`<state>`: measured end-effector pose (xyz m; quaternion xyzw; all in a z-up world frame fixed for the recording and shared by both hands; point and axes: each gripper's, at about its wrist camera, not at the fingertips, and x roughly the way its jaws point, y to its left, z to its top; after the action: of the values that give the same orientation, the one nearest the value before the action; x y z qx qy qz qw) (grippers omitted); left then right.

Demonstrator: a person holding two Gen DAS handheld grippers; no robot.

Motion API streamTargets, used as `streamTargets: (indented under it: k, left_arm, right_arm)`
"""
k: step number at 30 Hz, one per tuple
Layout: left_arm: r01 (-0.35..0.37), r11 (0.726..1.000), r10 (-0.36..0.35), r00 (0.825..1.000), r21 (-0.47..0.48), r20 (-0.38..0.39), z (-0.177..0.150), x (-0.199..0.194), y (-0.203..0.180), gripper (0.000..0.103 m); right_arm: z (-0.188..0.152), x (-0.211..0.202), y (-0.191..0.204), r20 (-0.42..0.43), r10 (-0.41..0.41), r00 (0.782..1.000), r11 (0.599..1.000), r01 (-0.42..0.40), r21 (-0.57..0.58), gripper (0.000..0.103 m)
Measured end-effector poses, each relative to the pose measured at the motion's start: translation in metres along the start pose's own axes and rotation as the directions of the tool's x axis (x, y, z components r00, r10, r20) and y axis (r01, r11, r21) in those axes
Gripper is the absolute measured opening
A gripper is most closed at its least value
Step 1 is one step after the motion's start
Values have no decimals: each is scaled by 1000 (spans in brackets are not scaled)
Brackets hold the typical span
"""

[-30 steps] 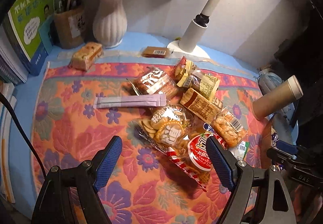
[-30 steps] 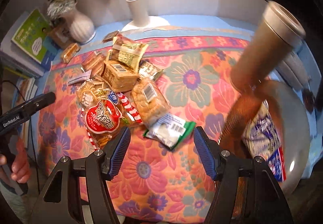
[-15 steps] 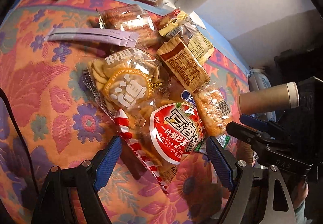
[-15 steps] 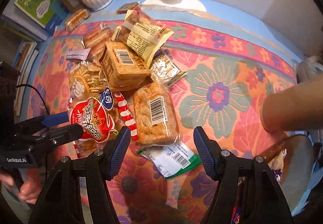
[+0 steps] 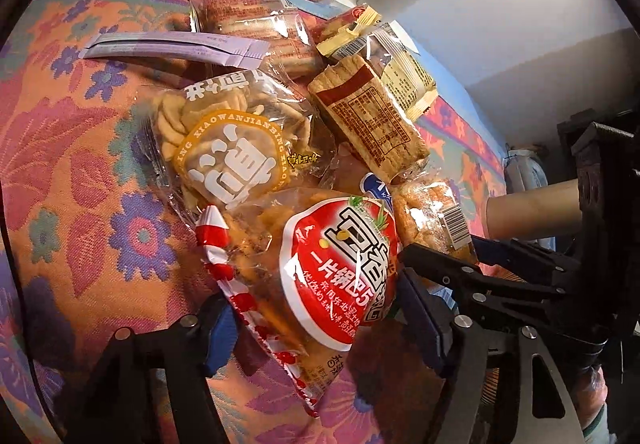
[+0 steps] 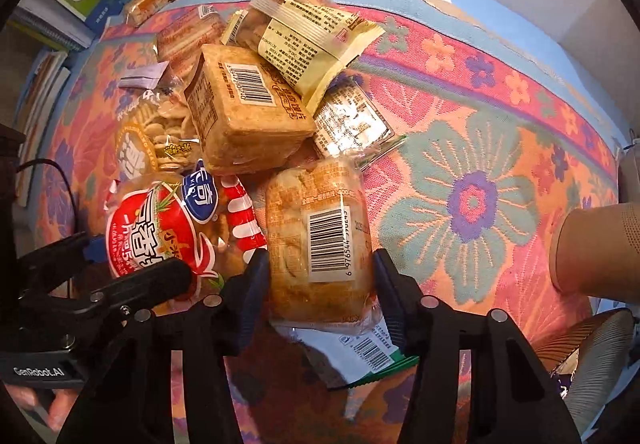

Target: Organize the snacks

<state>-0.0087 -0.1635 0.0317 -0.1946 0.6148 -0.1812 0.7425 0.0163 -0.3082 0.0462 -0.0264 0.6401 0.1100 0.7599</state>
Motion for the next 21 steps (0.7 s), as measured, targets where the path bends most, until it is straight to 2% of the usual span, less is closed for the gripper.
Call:
streamTargets:
  k: [1, 10, 13, 16, 19, 21]
  left_arm:
    - [-4, 1000, 4, 1000, 2, 9, -1, -2, 1, 56]
    - [-3, 1000, 2, 1000, 17, 23, -18, -31, 19, 54]
    - [2, 1000, -2, 1000, 9, 27, -23, -45, 30, 54]
    - [13, 999, -11, 999, -35, 47, -25, -65, 51, 54]
    - [-1, 994, 11, 996, -113, 84, -23, -86, 78, 54]
    - [-13, 987, 31, 993, -159, 111, -21, -98, 98, 54]
  right_arm:
    - [-1, -1, 0, 8, 3, 1000, 1000, -3, 4, 50]
    - [-15, -26, -5, 57, 55, 997, 993, -60, 97, 49]
    - [-26, -37, -4, 64, 96, 993, 985, -104, 138, 49]
    - [-36, -46, 5, 76, 151, 986, 973, -162, 165, 49]
    - [-40, -44, 21, 77, 212, 974, 957, -223, 186, 49]
    - [-41, -37, 33, 73, 226, 971, 953, -236, 191, 49]
